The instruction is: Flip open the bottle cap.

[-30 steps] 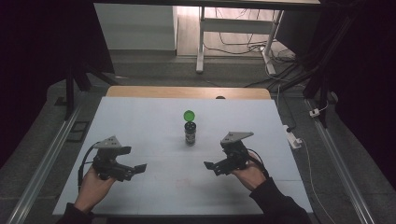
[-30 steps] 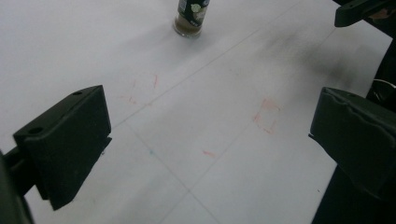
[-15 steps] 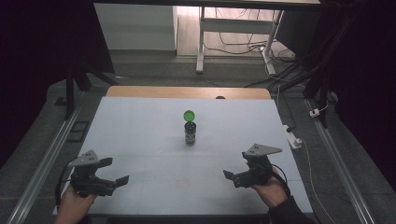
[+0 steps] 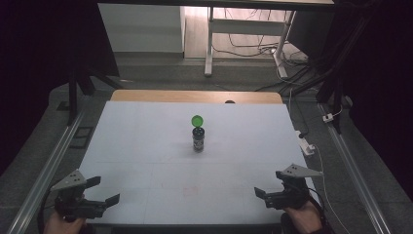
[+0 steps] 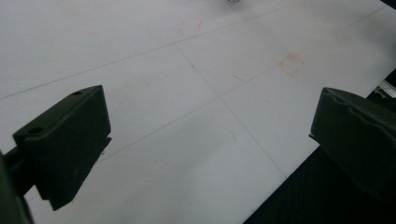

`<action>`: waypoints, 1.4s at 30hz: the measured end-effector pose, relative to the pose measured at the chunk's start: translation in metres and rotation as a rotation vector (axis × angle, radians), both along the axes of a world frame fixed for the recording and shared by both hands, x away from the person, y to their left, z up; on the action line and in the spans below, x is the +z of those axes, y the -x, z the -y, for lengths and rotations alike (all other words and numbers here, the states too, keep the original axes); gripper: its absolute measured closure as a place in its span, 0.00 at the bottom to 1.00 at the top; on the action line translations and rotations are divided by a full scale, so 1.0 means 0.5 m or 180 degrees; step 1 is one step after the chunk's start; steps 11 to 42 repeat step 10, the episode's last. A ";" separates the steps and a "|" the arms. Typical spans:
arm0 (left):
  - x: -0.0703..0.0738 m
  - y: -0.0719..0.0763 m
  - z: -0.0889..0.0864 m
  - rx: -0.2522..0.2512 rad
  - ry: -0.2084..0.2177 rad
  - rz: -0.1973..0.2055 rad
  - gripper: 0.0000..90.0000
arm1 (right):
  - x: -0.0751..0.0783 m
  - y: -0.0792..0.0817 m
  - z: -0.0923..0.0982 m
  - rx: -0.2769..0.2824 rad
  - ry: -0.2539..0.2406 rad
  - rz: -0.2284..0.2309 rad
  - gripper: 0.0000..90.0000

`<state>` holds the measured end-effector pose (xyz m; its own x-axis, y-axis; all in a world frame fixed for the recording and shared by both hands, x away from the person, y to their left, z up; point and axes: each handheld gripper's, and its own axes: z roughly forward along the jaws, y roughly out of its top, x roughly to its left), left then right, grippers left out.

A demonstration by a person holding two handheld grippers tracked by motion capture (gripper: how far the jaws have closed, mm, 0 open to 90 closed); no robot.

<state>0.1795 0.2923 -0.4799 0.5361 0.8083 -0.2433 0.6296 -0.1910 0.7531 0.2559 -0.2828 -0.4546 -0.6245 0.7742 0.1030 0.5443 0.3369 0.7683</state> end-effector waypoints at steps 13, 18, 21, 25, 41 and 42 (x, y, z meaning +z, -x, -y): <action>0.000 0.003 0.001 0.0054 -0.0109 -0.0091 0.00 | -0.003 0.011 0.011 -0.0067 0.0090 -0.0052 0.00; 0.000 0.003 0.001 0.0054 -0.0109 -0.0091 0.00 | -0.003 0.011 0.011 -0.0067 0.0090 -0.0052 0.00; 0.000 0.003 0.001 0.0054 -0.0109 -0.0091 0.00 | -0.003 0.011 0.011 -0.0067 0.0090 -0.0052 0.00; 0.000 0.003 0.001 0.0054 -0.0109 -0.0091 0.00 | -0.003 0.011 0.011 -0.0067 0.0090 -0.0052 0.00; 0.000 0.003 0.001 0.0054 -0.0109 -0.0091 0.00 | -0.003 0.011 0.011 -0.0067 0.0090 -0.0052 0.00; 0.000 0.003 0.001 0.0054 -0.0109 -0.0091 0.00 | -0.003 0.011 0.011 -0.0067 0.0090 -0.0052 0.00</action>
